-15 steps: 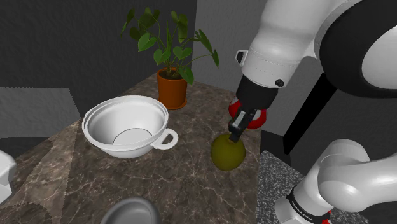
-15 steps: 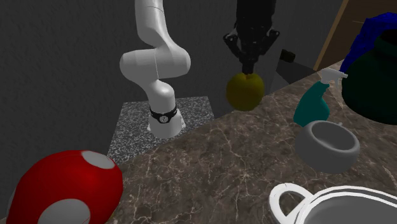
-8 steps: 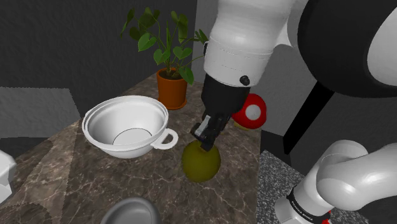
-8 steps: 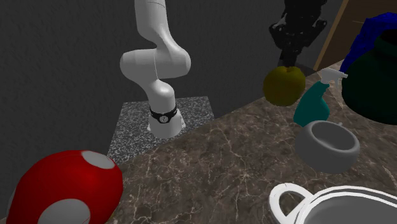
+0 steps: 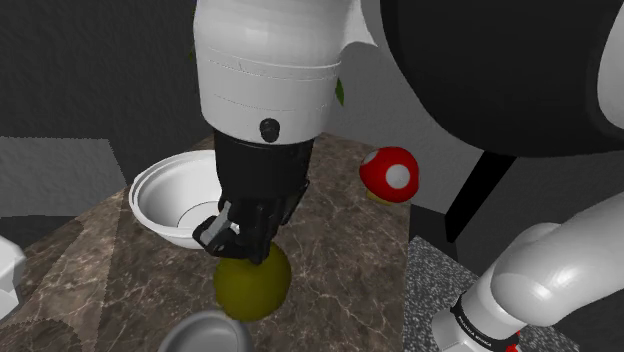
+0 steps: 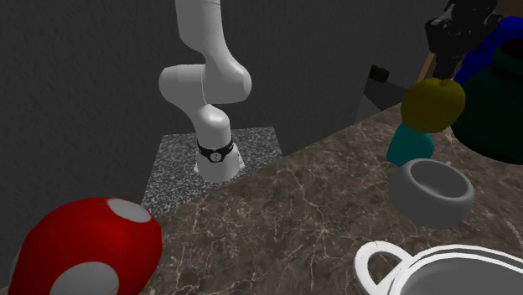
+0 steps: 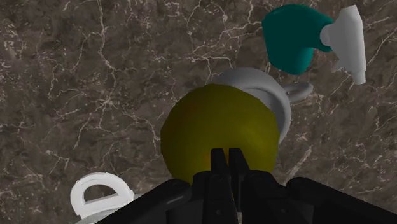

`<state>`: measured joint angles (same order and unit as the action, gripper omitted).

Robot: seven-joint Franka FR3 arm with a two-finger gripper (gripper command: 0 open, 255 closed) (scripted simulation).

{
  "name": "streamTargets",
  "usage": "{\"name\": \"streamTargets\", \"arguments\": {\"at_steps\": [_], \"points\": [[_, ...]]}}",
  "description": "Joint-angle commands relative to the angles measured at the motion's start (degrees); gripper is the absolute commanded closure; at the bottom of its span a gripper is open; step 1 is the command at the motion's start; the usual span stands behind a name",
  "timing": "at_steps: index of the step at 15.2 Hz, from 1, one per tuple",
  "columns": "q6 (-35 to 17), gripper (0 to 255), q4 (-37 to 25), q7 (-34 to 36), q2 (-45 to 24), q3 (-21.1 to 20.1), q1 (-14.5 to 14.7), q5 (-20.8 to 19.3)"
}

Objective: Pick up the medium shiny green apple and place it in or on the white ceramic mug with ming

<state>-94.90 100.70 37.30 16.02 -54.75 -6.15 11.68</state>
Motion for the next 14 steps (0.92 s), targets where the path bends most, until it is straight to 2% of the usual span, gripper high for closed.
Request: {"name": "streamTargets", "arguments": {"at_steps": [1, 2, 3, 4, 5, 7, 14], "points": [[0.3, 255, -5.4, 5.4, -7.0, -6.3, -2.1, -5.4], [0.8, 255, -8.5, 9.1, -11.9, -10.2, -2.6, -9.7], [1.8, 255, -11.8, 13.6, -18.1, -14.0, -1.8, -15.7], [3.5, 255, -15.4, 18.3, -24.7, -16.0, 1.3, -22.2], [5.6, 255, -19.4, 21.9, -30.3, -16.0, 5.9, -27.8], [9.5, 255, -27.5, 25.3, -37.4, -11.9, 16.4, -34.2], [2.6, 255, -19.1, 24.7, -34.7, -11.9, 12.6, -31.5]]}}
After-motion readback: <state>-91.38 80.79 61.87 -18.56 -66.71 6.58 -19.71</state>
